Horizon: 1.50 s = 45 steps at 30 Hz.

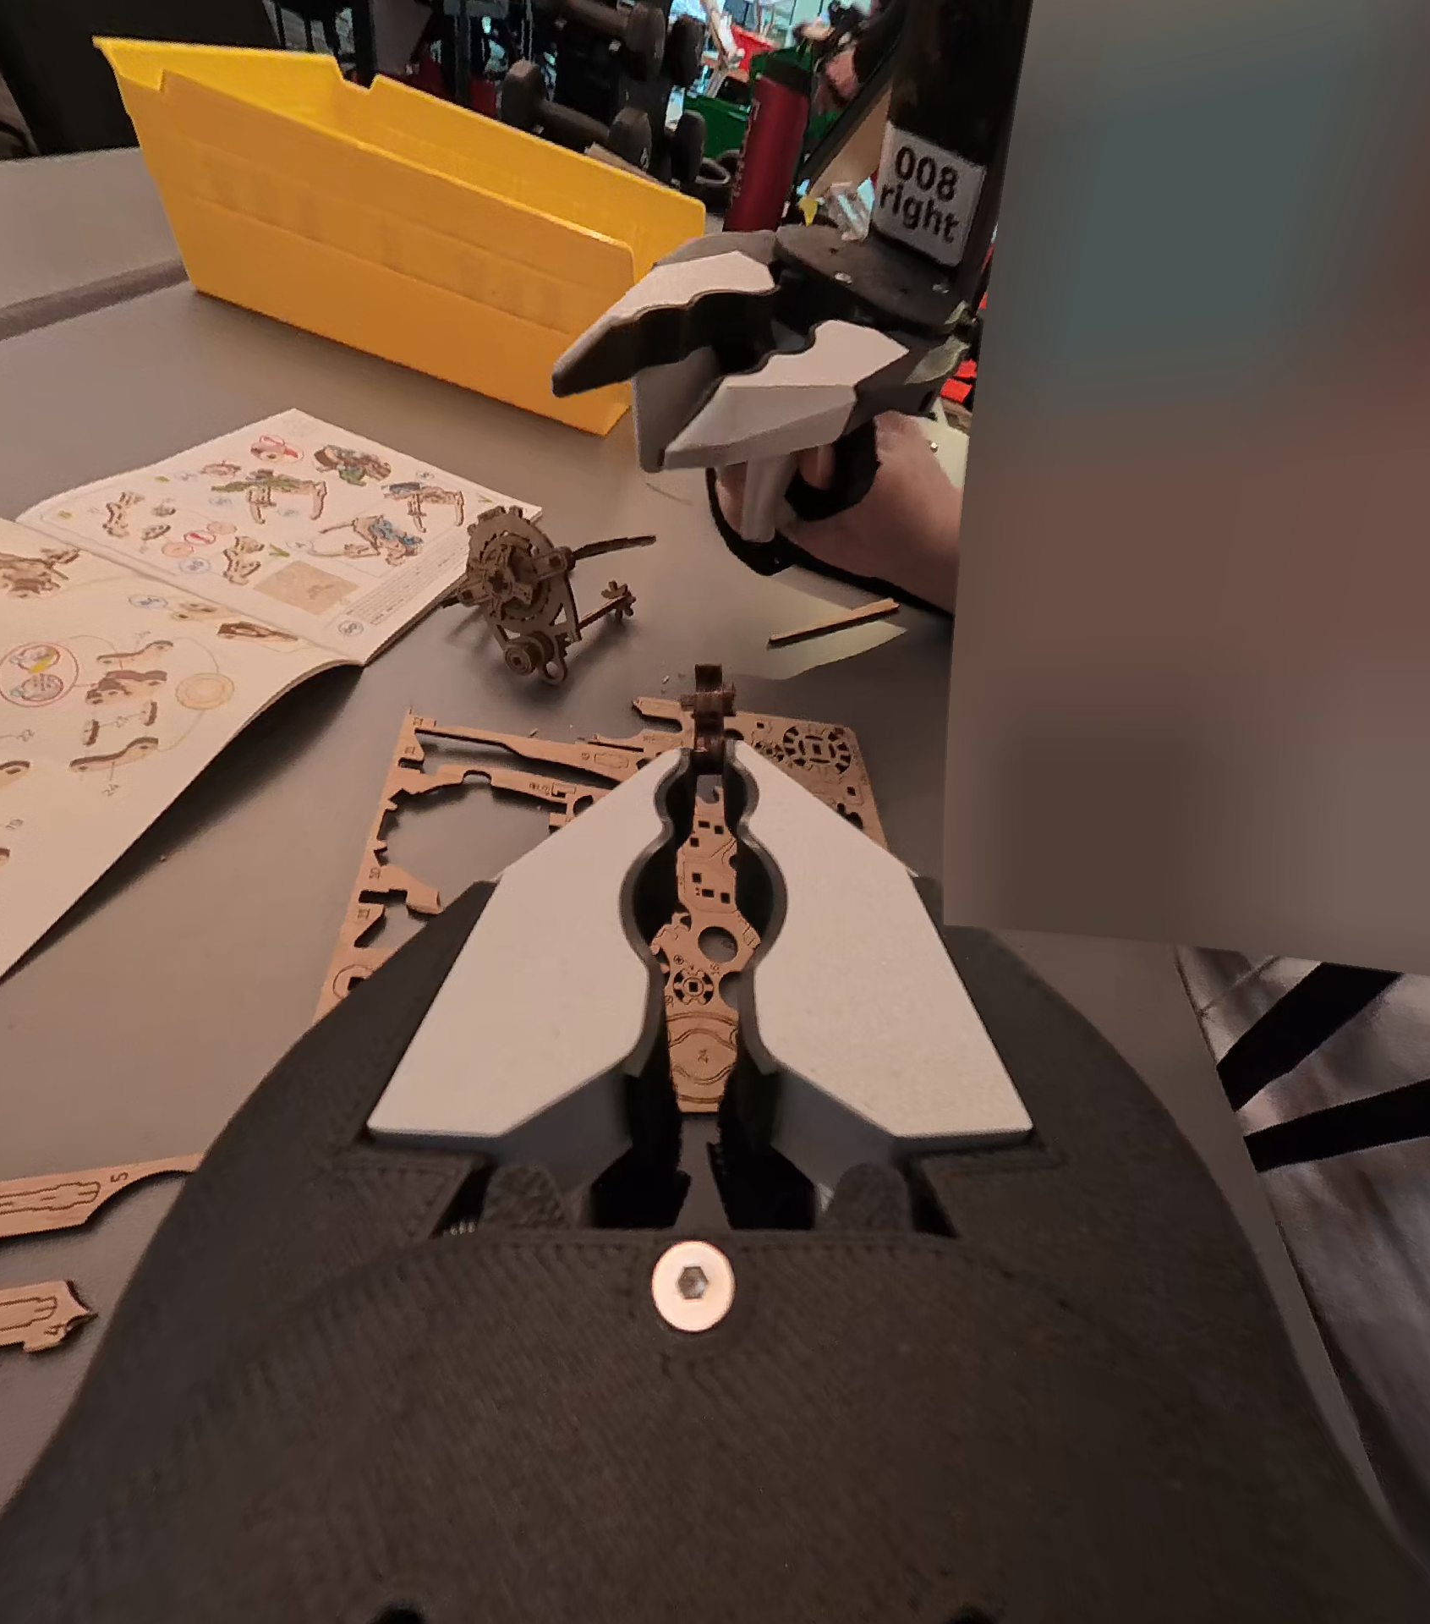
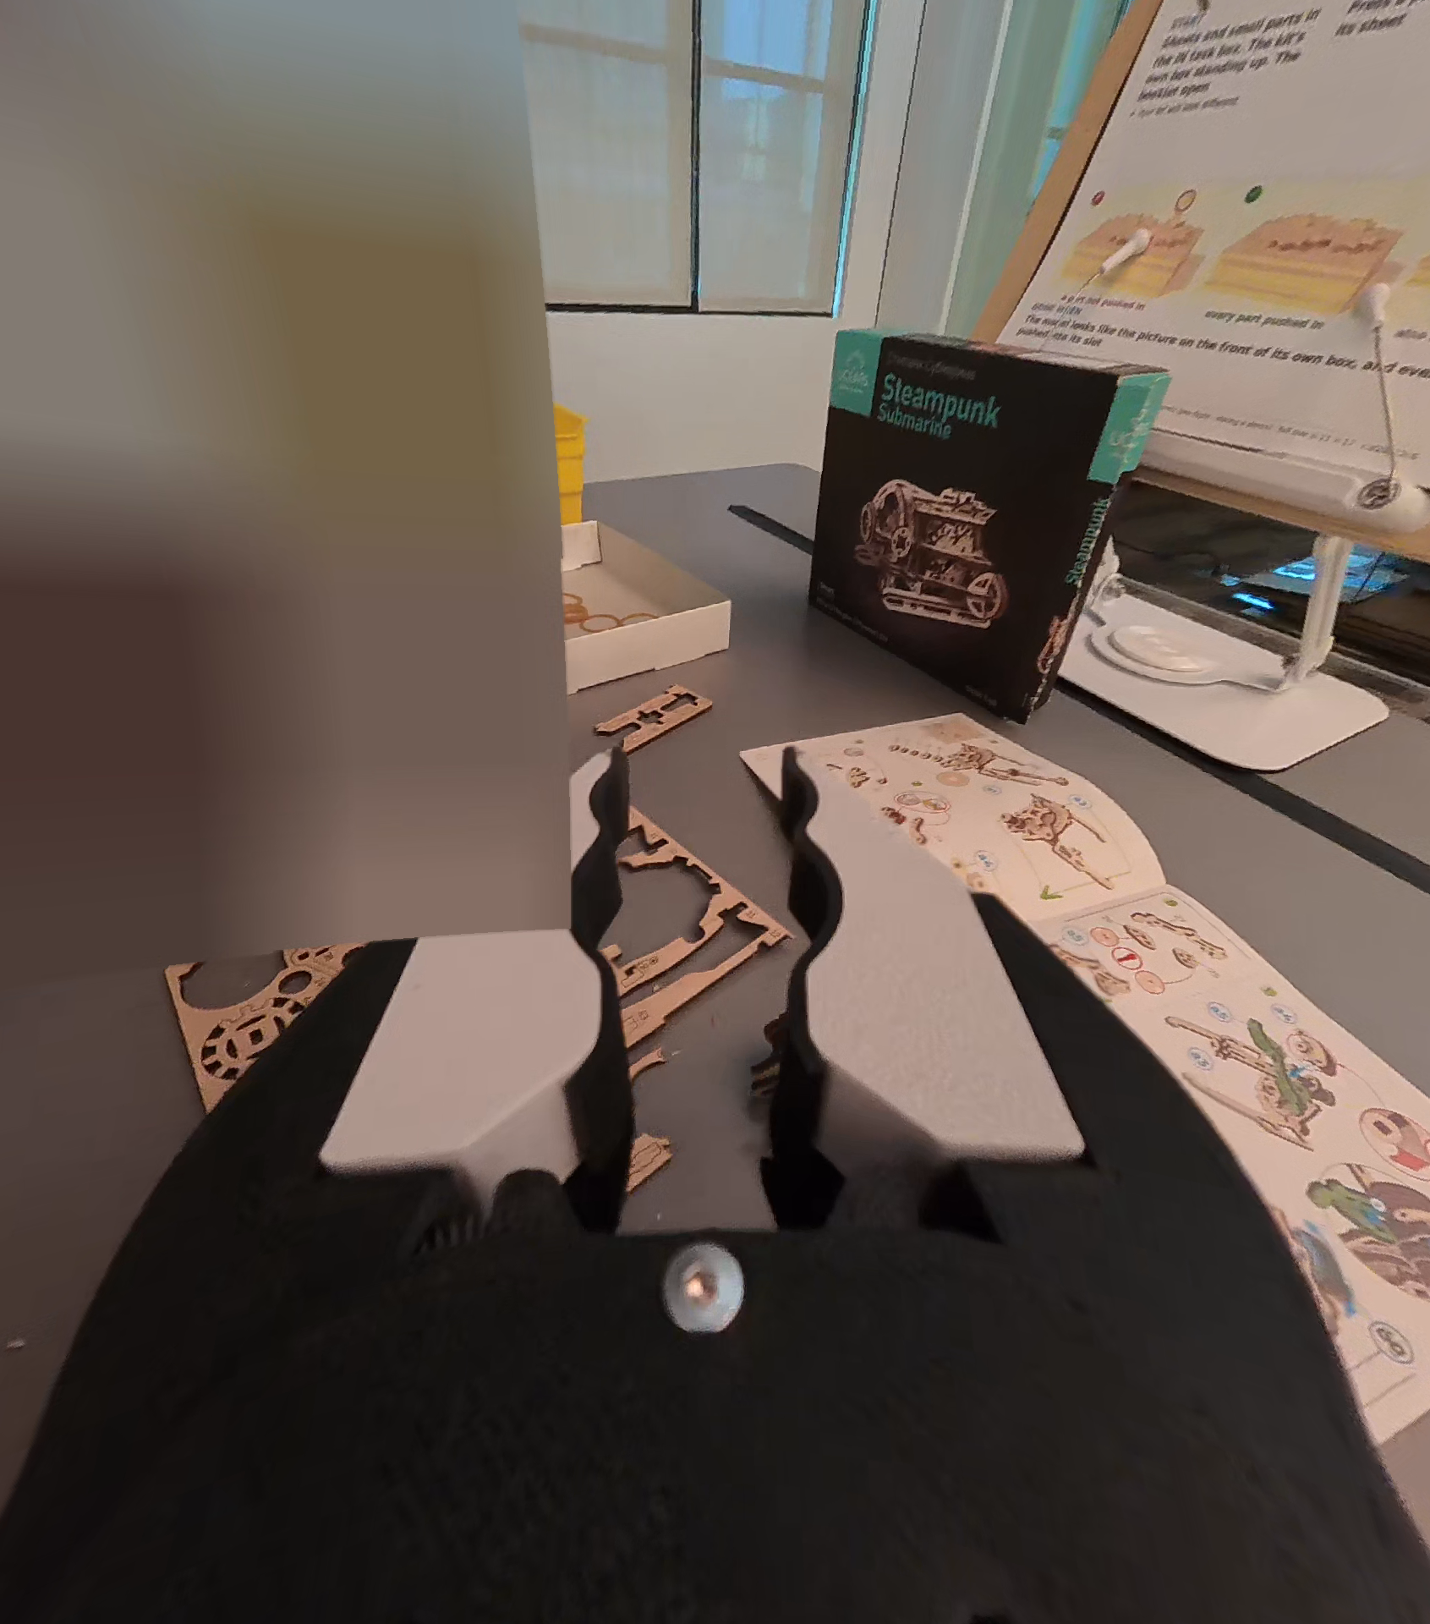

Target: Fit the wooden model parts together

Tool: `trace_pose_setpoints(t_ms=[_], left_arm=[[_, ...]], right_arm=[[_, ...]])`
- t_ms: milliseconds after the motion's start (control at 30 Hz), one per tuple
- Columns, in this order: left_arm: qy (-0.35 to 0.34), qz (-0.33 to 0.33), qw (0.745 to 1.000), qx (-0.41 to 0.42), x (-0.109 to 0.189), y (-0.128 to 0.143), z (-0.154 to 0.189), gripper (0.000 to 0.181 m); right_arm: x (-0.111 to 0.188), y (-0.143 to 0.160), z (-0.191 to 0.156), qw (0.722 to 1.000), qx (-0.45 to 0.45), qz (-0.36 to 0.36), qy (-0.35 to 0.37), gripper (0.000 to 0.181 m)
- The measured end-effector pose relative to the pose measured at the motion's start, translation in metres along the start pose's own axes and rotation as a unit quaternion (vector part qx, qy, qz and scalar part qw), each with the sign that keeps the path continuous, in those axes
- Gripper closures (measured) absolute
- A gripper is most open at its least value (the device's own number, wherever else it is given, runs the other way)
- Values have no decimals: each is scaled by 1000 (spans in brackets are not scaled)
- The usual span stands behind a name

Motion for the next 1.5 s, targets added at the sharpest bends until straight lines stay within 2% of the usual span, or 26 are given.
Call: trace_pose_setpoints(t_ms=[33,500,733,933,1000,1067,1300,1500], left_arm=[[2,4,1000,0,0,-1,1,177],[36,48,998,-5,8,-6,2,177],[44,68,997,-6,13,-11,5,178],[35,44,998,41,11,-4,-7,177],[40,46,996,61,12,-4,-10,177],[51,51,994,80,13,-5,-12,178],[76,23,986,143,7,-3,-11,177],[87,-15,983,160,-1,3,-6,177]], right_arm=[[1,0,1,1000,2,0,3,149],[16,-9,4,996,64,63,1,148],[22,-5,7,991,97,87,41,151],[15,-6,6,992,111,54,34,150],[10,-7,1,993,101,54,0,151],[0,-8,-9,993,90,48,-64,150],[-44,6,-56,967,214,-79,-111,149],[-51,11,-63,955,259,-109,-98,151]])
Point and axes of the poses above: each gripper's, where its closed fingertips meet, x back along the fingers, y out of its underside, z = x × y across the jaws, the point moved 9 cm from there along x, back along the fingers, and after that the axes turned 13 degrees about -y, right-handed, at the moved point
